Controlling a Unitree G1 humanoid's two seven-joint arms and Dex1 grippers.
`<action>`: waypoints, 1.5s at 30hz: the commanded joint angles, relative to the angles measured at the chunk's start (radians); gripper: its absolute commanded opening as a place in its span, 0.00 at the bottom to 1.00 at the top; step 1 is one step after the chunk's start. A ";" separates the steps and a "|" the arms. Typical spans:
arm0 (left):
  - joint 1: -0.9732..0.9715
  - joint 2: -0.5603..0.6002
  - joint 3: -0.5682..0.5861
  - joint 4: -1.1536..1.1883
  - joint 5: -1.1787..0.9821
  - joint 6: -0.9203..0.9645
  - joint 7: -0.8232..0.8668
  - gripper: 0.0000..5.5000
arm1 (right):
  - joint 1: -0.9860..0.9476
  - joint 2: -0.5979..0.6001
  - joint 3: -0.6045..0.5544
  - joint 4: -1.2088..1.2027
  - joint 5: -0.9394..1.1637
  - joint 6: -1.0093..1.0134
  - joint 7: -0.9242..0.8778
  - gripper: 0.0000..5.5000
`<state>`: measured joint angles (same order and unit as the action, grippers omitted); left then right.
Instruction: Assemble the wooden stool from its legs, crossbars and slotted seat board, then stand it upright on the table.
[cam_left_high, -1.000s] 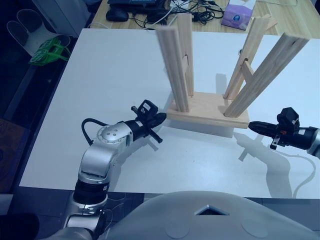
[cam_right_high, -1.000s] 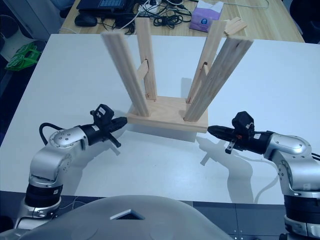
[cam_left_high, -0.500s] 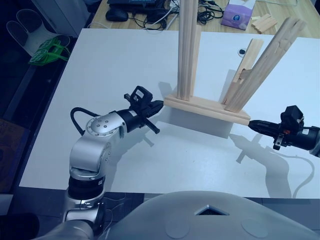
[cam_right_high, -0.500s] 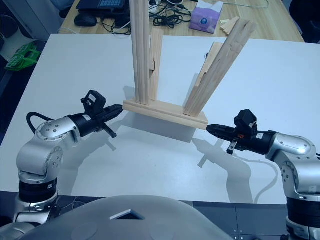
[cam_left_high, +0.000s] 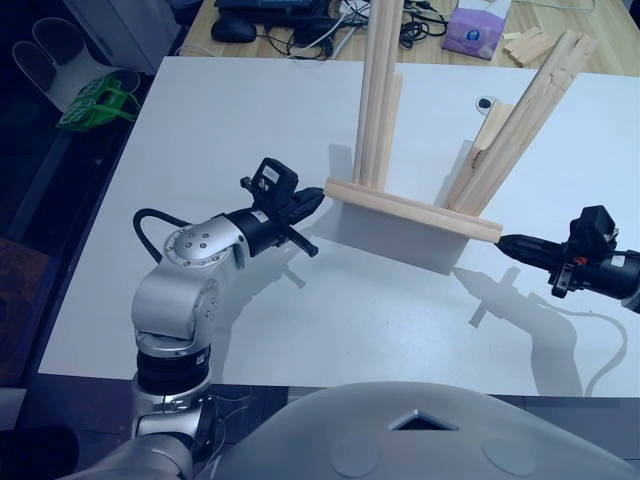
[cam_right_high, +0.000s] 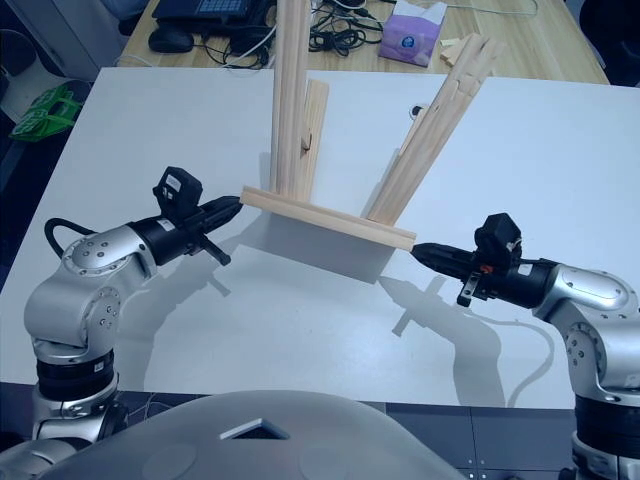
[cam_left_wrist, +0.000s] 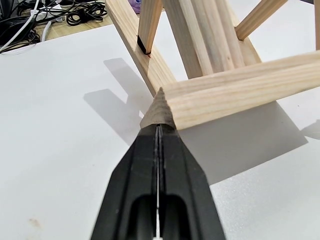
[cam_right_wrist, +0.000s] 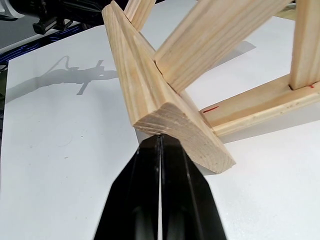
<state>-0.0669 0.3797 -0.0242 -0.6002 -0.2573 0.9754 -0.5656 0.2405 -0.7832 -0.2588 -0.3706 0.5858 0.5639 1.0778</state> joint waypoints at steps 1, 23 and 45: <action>-0.056 -0.090 -0.097 -0.066 -0.168 0.013 -0.077 0.00 | -0.053 0.047 0.049 -0.080 0.110 -0.003 0.044 0.00; -0.104 -0.141 -0.081 -0.020 -0.146 0.020 -0.024 0.00 | -0.092 0.089 0.040 -0.078 0.130 0.022 0.003 0.00; -0.003 0.084 -0.117 0.305 0.074 -0.346 -0.029 0.00 | -0.075 0.015 -0.028 0.169 0.022 -0.079 0.053 0.00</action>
<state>-0.0815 0.4596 -0.1149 -0.3187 -0.2161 0.6599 -0.6086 0.1838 -0.7535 -0.2953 -0.2222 0.6276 0.5008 1.1247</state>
